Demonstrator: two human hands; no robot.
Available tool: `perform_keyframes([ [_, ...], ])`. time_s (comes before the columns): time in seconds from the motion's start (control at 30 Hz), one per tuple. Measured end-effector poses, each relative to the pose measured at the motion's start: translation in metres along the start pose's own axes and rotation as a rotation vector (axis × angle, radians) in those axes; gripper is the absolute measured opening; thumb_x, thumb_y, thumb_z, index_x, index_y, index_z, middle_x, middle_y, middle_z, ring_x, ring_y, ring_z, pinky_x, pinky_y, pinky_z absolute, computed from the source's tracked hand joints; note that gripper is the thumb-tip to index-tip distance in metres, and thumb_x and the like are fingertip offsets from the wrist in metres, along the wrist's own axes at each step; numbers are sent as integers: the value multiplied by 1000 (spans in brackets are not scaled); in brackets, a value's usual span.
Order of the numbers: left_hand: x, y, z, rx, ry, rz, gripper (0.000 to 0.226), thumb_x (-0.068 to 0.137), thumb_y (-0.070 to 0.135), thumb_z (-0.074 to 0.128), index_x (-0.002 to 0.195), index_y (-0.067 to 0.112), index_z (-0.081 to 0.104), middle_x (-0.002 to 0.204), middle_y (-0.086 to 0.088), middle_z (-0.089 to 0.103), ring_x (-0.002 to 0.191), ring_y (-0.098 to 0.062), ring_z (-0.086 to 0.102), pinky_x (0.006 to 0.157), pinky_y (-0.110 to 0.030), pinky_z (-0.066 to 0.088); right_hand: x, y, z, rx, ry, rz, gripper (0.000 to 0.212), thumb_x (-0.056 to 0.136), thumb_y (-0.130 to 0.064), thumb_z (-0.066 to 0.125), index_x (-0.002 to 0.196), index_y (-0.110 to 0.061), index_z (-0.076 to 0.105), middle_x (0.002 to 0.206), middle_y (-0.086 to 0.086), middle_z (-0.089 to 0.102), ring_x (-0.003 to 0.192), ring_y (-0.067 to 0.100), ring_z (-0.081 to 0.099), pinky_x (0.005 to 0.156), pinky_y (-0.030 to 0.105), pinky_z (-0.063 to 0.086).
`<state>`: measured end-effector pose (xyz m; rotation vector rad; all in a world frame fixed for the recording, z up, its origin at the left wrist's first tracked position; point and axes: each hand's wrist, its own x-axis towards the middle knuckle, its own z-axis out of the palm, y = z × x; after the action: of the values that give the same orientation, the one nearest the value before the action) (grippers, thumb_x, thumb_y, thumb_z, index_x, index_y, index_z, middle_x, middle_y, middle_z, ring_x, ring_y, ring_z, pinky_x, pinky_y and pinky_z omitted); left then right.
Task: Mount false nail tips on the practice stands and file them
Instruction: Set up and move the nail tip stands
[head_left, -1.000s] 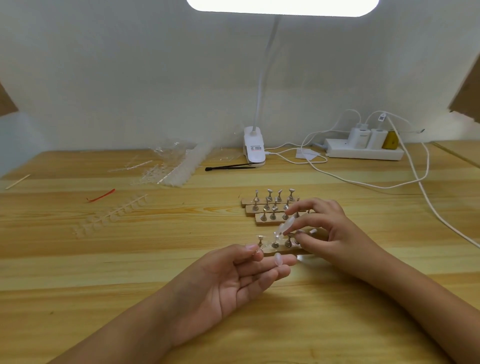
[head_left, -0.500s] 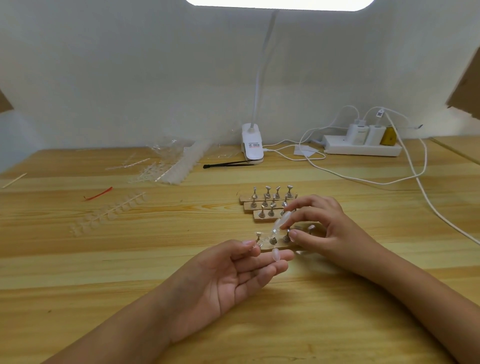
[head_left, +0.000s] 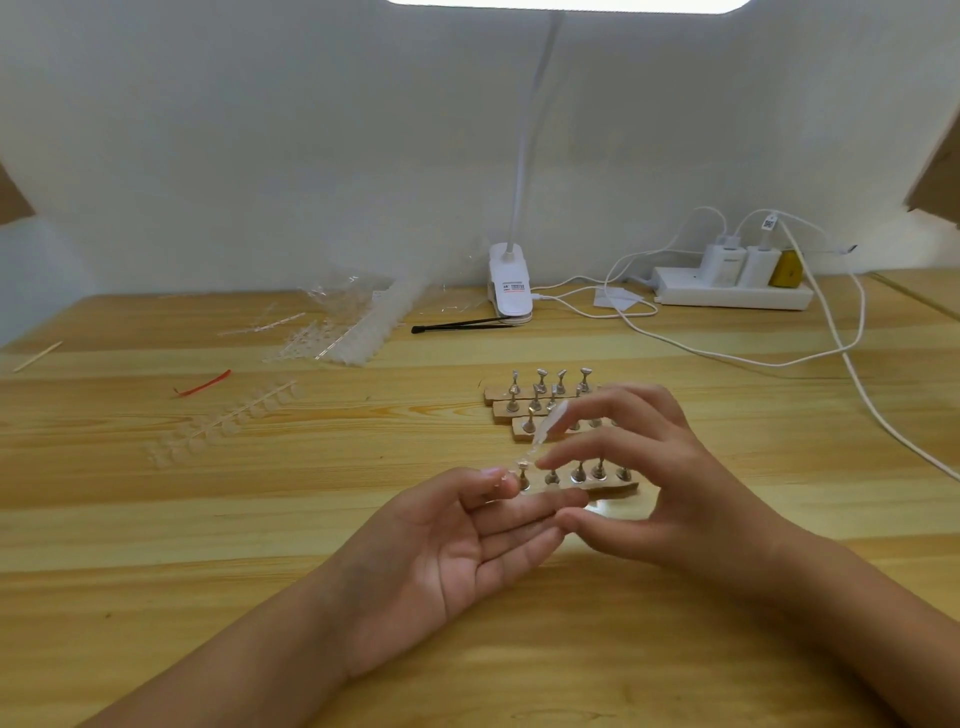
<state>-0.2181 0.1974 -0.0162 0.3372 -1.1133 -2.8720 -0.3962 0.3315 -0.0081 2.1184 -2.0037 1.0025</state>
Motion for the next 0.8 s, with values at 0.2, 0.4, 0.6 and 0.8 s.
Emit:
perform_keyframes([
  [0.2, 1, 0, -3, 14, 7, 1, 11, 87, 13, 66, 81, 6, 70, 135, -33, 54, 126, -37, 57, 101, -39, 51, -1, 0, 4, -44, -16, -4, 23, 82, -39, 68, 97, -22, 74, 119, -10, 59, 124, 20, 41, 104, 18, 30],
  [0.4, 1, 0, -1, 38, 4, 2, 11, 86, 17, 68, 79, 9, 70, 135, -31, 55, 127, -36, 56, 101, -38, 51, 0, 1, 4, -70, 7, -33, 25, 83, -41, 65, 94, -22, 75, 115, -8, 61, 120, 20, 43, 103, 20, 31],
  [0.6, -1, 0, 3, 62, -23, -20, 14, 90, 18, 64, 80, 11, 71, 139, -24, 55, 130, -37, 54, 104, -38, 49, 4, 12, -4, -39, 169, 114, 29, 78, -44, 70, 93, -20, 76, 109, -5, 63, 114, 23, 47, 97, 26, 36],
  [0.8, 0, -2, 0, 34, 36, -31, 13, 71, 20, 82, 74, 13, 71, 127, -17, 66, 101, -22, 69, 87, -33, 57, 2, 18, 1, -176, 162, 195, 25, 77, -39, 68, 88, -19, 78, 108, -5, 64, 113, 23, 47, 93, 48, 38],
])
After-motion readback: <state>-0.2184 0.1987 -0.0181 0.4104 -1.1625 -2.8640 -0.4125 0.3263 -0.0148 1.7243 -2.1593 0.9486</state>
